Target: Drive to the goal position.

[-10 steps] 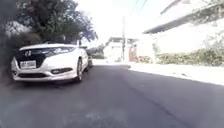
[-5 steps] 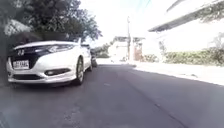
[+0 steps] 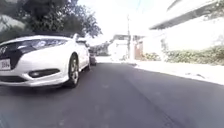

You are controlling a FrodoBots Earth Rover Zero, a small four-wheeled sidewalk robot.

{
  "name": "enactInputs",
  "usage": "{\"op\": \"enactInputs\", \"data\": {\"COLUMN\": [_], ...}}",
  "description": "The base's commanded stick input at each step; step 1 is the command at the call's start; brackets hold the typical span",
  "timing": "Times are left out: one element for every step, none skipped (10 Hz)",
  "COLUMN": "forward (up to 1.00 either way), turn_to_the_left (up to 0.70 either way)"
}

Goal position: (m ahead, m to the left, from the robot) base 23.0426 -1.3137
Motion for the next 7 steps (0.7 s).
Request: {"op": "enactInputs", "data": {"forward": [0.7,0.7,0.7,0.7,0.7,0.7,0.7], "turn_to_the_left": [0.0,0.0,0.0,0.0,0.0,0.0,0.0]}}
